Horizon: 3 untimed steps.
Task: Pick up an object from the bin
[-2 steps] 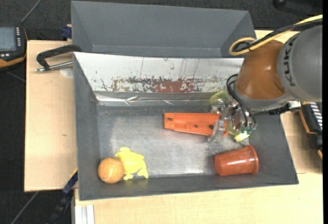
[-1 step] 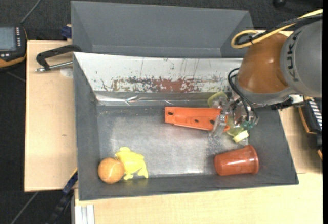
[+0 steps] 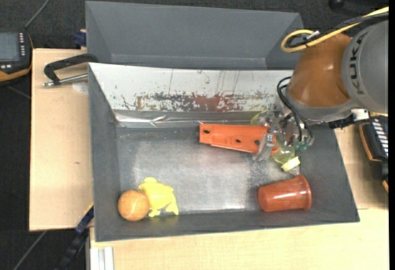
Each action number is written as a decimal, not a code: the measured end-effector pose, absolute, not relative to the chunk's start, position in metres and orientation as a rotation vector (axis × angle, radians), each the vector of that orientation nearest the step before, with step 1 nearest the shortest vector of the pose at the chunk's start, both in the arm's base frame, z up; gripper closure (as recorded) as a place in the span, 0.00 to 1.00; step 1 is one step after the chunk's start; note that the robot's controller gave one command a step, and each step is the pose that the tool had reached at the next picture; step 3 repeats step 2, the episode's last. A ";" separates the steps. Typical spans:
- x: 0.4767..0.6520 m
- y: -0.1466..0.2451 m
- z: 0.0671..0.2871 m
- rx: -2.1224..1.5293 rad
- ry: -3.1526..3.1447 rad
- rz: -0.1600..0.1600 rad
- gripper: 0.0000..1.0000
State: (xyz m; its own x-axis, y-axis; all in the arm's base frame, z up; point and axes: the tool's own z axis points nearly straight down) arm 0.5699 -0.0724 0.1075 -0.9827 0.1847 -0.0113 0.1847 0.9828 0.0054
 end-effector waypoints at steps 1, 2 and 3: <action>0.576 -0.067 0.162 0.303 3.121 0.008 1.00; 0.582 -0.071 0.184 0.298 3.102 0.007 1.00; 0.582 -0.071 0.184 0.298 3.102 0.007 1.00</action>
Offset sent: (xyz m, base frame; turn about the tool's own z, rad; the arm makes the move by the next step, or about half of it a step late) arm 0.0091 -0.0098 0.0053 0.0054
